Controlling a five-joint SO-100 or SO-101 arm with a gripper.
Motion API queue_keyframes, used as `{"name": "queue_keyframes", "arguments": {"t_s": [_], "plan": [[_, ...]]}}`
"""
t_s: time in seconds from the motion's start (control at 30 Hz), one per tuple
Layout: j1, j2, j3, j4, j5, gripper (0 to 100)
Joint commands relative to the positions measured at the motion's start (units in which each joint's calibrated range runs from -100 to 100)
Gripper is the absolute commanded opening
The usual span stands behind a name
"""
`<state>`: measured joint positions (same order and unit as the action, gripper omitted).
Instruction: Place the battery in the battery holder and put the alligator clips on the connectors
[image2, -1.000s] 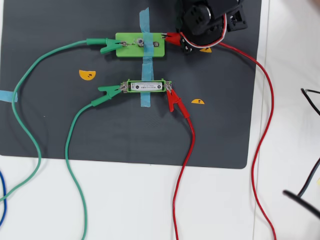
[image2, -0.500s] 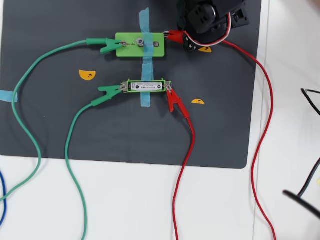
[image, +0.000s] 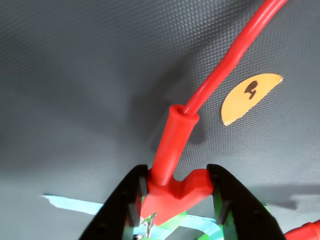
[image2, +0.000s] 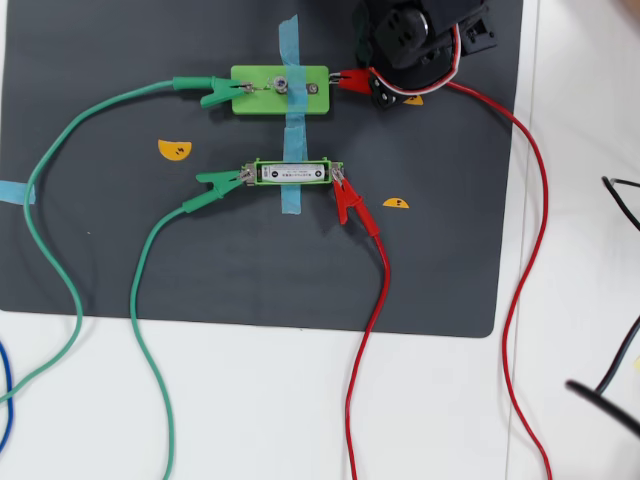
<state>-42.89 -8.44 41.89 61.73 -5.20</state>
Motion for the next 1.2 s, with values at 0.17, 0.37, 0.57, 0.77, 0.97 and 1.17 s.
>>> {"name": "queue_keyframes", "arguments": {"t_s": [0.17, 0.37, 0.57, 0.77, 0.97, 1.17], "plan": [[-0.2, -0.7, 0.2, -1.4, 0.2, 1], [0.3, -0.7, 0.0, -1.4, 0.9, 1], [1.0, -0.6, -0.1, -1.4, 1.3, 1], [4.9, -0.4, -0.1, -1.4, 1.3, 1], [6.3, 0.1, 0.2, -1.4, 1.3, 1], [6.0, 0.1, 0.3, -1.4, 1.3, 1]]}}
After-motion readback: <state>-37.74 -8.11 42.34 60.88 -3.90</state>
